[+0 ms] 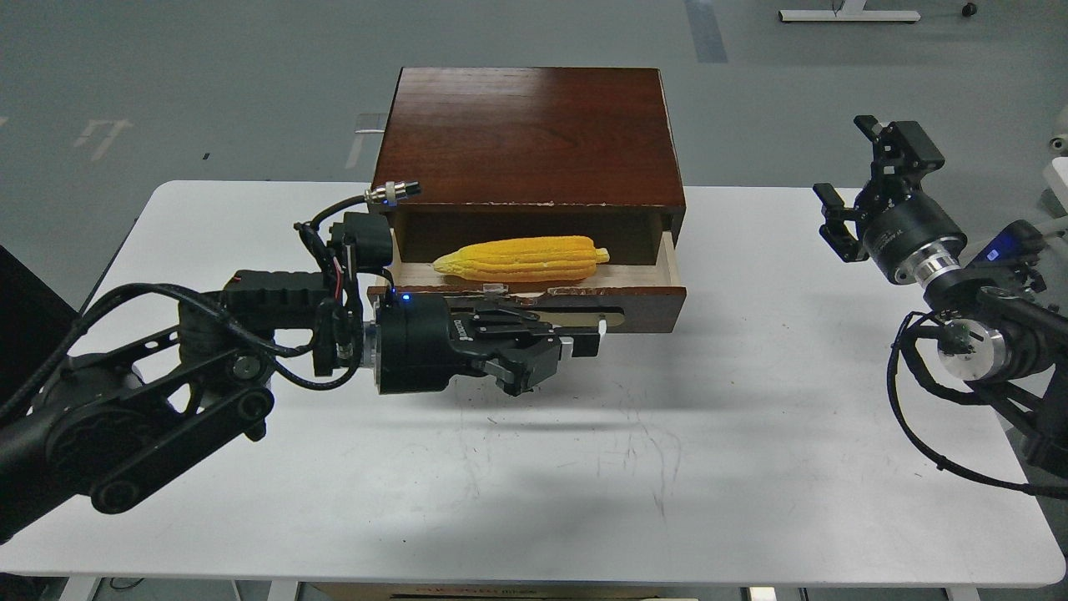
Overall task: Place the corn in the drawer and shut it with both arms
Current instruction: 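Move the left gripper down to the front of the drawer handle, then reposition the left gripper in front of the white drawer handle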
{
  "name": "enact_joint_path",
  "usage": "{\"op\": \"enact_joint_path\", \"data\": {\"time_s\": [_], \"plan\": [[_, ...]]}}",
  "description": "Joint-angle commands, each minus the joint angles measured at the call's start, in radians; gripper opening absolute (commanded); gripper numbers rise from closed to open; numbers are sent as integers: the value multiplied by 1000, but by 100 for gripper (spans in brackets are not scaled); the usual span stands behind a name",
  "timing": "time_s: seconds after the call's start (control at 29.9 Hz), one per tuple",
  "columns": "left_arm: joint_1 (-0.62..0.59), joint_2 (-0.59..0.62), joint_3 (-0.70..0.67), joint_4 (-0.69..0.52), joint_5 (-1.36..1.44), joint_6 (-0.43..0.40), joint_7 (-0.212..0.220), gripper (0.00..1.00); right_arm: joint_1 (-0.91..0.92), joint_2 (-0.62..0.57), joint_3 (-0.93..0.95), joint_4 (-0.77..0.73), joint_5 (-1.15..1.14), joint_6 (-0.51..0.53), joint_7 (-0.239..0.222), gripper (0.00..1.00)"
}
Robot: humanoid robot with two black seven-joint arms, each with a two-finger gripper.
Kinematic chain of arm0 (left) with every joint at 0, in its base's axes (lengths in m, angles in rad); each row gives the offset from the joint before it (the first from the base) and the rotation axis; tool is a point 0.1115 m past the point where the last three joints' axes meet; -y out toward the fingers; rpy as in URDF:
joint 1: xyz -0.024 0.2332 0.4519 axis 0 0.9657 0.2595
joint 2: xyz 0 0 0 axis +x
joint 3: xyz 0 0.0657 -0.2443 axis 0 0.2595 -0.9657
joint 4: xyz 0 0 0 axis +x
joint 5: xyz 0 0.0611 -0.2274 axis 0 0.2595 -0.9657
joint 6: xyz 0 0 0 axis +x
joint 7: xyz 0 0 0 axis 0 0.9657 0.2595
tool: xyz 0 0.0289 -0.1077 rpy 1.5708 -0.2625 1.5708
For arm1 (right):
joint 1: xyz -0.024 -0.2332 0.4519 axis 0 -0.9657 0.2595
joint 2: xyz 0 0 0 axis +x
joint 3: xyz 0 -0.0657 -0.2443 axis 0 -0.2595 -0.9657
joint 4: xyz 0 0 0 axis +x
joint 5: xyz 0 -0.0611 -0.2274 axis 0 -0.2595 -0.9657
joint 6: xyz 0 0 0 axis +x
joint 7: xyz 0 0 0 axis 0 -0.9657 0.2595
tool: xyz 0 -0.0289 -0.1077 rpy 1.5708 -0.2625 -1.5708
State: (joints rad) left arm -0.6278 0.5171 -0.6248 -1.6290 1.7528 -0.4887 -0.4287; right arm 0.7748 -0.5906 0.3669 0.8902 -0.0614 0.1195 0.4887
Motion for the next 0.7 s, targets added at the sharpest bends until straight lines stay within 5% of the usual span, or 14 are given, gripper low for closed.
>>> {"op": "enact_joint_path", "data": {"time_s": [0.0,0.67], "plan": [[6,6,28,6,20,0,13,0,-2,-2,-2,1,0,2,0,98],[151,7,25,104,-79,0,57,0,-8,-2,-2,1,0,5,0,98]]}}
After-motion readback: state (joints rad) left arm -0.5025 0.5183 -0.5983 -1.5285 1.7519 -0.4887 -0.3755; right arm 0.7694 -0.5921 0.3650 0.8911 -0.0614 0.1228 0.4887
